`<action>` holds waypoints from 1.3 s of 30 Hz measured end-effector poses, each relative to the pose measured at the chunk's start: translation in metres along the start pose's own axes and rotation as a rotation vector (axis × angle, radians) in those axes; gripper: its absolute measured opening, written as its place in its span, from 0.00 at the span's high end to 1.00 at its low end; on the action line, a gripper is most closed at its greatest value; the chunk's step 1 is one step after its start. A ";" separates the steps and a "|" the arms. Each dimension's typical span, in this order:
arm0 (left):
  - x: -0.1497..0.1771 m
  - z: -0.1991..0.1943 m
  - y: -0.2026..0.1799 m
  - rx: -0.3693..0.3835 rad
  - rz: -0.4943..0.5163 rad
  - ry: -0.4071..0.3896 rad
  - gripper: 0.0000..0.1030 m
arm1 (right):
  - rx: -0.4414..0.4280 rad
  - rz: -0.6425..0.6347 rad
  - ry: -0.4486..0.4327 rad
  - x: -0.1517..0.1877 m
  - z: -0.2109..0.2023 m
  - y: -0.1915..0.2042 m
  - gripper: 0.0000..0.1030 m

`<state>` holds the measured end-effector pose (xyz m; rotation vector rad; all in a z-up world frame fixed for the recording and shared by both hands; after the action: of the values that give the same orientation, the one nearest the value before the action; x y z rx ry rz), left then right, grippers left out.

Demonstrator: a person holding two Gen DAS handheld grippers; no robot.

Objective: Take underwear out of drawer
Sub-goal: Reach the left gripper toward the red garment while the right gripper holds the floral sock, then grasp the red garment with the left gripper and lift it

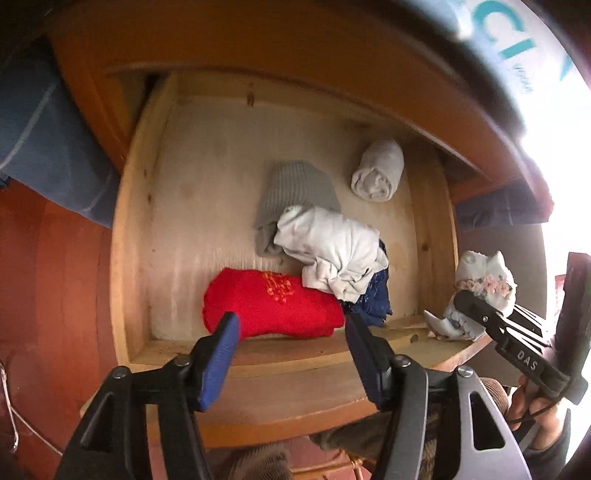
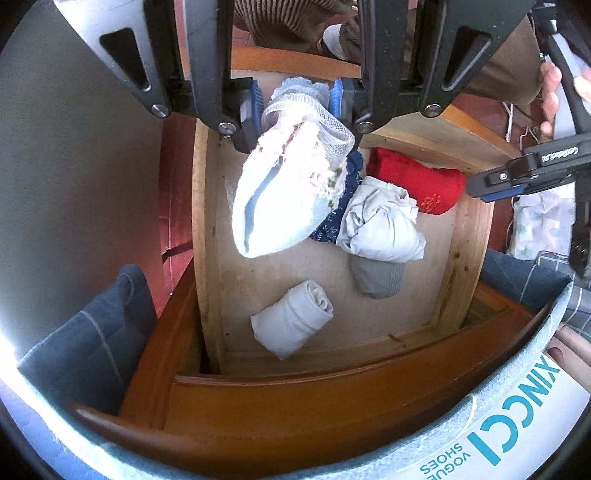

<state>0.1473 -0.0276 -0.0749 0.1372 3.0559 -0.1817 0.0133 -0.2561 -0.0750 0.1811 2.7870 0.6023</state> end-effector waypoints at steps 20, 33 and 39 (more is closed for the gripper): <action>-0.027 0.073 0.014 -0.085 -0.030 0.308 0.23 | -0.013 -0.010 0.036 0.001 0.008 0.003 0.76; -0.047 0.100 0.015 -0.066 -0.055 0.381 0.23 | -0.018 -0.010 0.052 0.001 0.011 0.003 0.76; -0.044 0.105 0.017 -0.060 -0.062 0.368 0.26 | -0.027 -0.008 0.057 0.001 0.012 0.001 0.75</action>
<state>0.1996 -0.0274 -0.1772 0.0803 3.4304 -0.0742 0.0164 -0.2501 -0.0852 0.1495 2.8314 0.6522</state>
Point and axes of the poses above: each gripper's, at about its wrist camera, not at the fingertips, and z roughly the way its jaws point, y to its left, x to its underside, the point moved 2 cm from there along z, roughly the way its jaws point, and after that the axes turned 13 degrees about -x, right-handed, at the moved point
